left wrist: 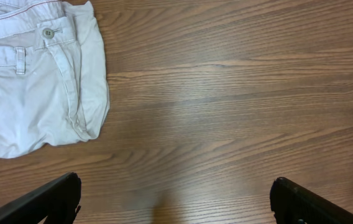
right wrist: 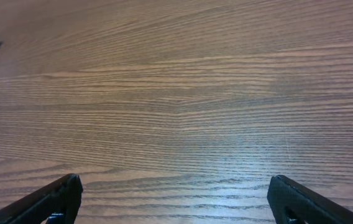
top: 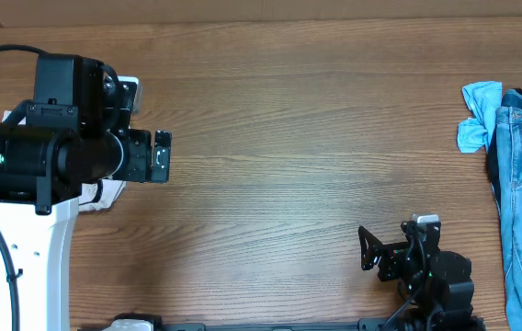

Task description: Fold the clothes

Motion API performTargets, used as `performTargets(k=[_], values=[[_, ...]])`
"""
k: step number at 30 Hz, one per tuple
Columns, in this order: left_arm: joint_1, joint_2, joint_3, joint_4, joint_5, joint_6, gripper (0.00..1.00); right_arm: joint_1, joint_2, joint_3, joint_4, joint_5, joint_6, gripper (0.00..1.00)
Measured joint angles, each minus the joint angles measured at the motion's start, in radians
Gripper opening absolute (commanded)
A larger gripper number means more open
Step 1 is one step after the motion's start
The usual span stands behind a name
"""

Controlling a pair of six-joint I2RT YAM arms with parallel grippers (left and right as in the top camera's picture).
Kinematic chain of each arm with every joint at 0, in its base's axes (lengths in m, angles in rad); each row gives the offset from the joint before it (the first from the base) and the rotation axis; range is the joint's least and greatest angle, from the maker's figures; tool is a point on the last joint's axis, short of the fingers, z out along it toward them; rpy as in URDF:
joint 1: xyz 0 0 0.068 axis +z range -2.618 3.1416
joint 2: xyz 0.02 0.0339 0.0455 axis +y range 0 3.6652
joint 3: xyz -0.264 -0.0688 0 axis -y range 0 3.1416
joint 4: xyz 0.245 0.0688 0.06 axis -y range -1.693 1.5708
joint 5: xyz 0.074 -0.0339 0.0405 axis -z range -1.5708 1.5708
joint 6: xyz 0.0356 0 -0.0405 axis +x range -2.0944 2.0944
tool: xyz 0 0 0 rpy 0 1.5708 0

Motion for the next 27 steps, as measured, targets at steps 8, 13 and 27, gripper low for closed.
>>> performTargets(k=[8, 13, 27], values=[[0.0, 0.0, 0.0, 0.0, 0.0, 0.0, 1.0, 0.0, 0.0, 0.0, 0.0, 0.0, 0.0, 1.0], [-0.003, -0.001, 0.0, -0.014, -0.008, 0.0, 1.0, 0.0, 0.0, 0.0, 0.0, 0.0, 0.0, 1.0], [-0.039, -0.48, -0.66, 0.736, 0.068, 0.056, 1.0, 0.0, 0.0, 0.0, 0.005, 0.0, 0.0, 1.0]])
